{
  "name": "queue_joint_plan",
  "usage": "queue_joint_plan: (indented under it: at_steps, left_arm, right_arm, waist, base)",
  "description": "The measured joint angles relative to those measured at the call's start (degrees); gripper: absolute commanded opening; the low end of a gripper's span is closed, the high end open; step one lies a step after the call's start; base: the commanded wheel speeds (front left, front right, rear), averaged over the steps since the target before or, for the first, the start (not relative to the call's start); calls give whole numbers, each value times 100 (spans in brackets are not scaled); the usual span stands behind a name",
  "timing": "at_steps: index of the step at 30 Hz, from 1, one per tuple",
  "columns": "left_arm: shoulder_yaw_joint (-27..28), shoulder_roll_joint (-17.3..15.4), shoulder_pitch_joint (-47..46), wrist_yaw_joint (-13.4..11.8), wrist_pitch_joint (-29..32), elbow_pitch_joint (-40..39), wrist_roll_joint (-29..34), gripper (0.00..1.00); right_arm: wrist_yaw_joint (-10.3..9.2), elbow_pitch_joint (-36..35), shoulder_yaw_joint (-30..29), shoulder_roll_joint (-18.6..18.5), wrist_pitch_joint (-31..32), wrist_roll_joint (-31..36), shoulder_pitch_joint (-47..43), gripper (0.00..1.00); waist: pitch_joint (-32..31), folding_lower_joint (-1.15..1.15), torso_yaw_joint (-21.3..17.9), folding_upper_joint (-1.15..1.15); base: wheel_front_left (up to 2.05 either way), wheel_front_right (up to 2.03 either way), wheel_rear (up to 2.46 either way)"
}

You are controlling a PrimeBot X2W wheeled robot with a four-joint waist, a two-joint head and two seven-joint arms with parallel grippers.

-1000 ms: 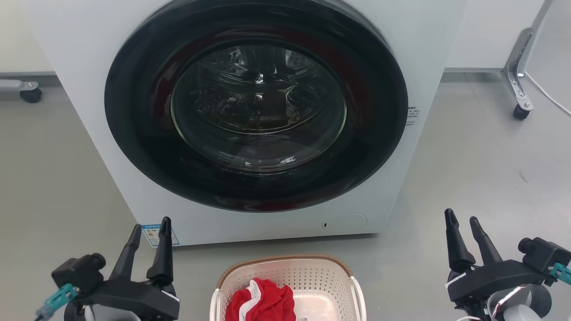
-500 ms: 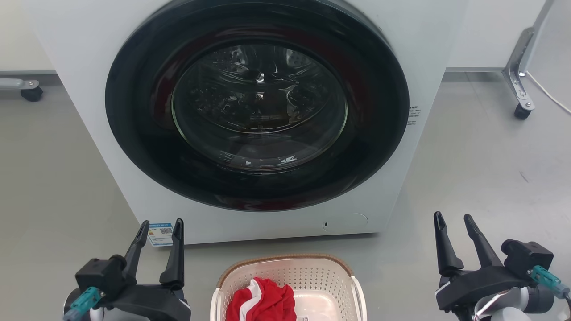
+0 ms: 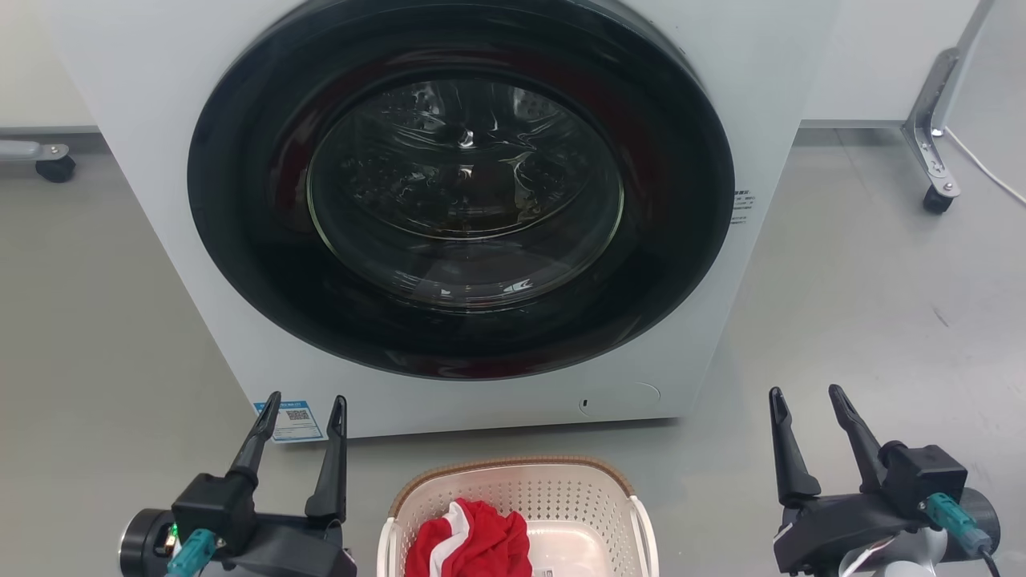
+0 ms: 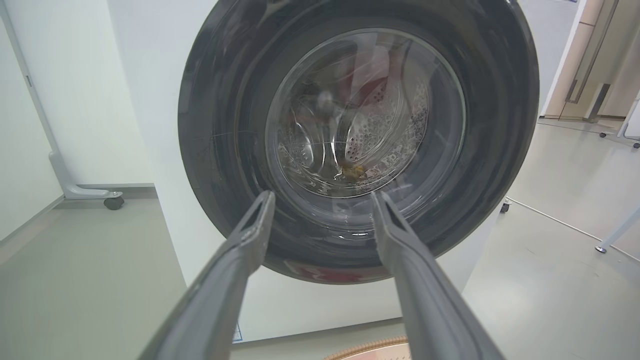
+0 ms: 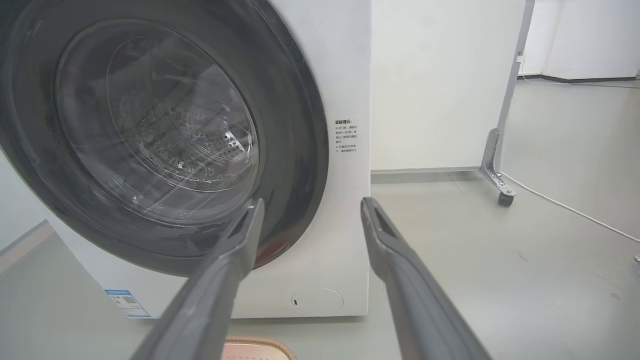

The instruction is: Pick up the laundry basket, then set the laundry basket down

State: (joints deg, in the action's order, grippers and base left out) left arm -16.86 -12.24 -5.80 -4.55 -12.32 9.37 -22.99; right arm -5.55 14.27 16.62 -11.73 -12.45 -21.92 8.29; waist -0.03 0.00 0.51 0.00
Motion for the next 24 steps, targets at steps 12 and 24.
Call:
queue_joint_plan:
  at_steps: [12,24]
  left_arm:
    - [-74,4,0,-109,-218,-53,559,100]
    - [-20,51,10,-152,-218,-102,533,100]
  right_arm:
    - [-126,-99,35,-2,-183,679,-42,100]
    - [-151,-151,-134,56,-183,678,-78,100]
  waist:
    - [2,0,21,0]
    - [-2,0,28,0]
  base:
    - [0,0,0]
    - [0,0,0]
